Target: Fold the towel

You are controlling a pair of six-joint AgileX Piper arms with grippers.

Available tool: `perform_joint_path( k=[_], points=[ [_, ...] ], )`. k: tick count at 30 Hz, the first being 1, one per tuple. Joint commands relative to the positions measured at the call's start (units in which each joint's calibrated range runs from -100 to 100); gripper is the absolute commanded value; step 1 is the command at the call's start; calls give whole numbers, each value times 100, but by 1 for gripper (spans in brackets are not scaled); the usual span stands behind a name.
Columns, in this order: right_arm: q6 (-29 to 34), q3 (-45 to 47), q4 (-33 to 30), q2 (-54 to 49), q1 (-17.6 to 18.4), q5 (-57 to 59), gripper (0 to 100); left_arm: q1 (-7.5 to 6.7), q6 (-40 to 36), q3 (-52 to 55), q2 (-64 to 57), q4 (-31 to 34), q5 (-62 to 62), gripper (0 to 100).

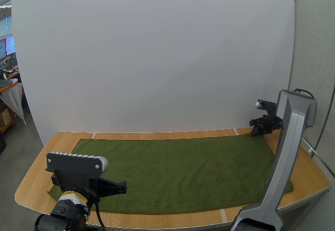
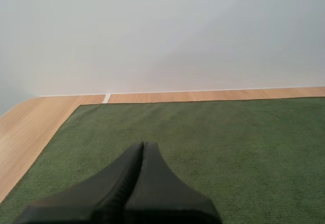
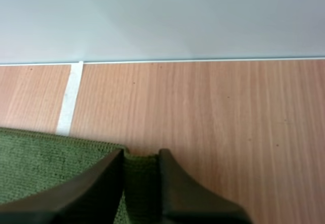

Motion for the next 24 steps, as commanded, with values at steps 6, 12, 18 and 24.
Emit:
perform_joint_path(
  k=[6,12,18,24],
  points=[
    [-10,6,4,-37,-16,-252,20,0,-29,10,-22,-73,-120,0],
    [-23,6,-4,-37,-16,-329,17,0,-29,10,-22,-73,-120,0],
    [-23,6,-4,-37,-16,-313,0,0,-29,10,-22,-73,-120,0],
    [-23,6,128,-37,-16,-278,0,0,-29,10,-22,-73,-120,0]
  ],
)
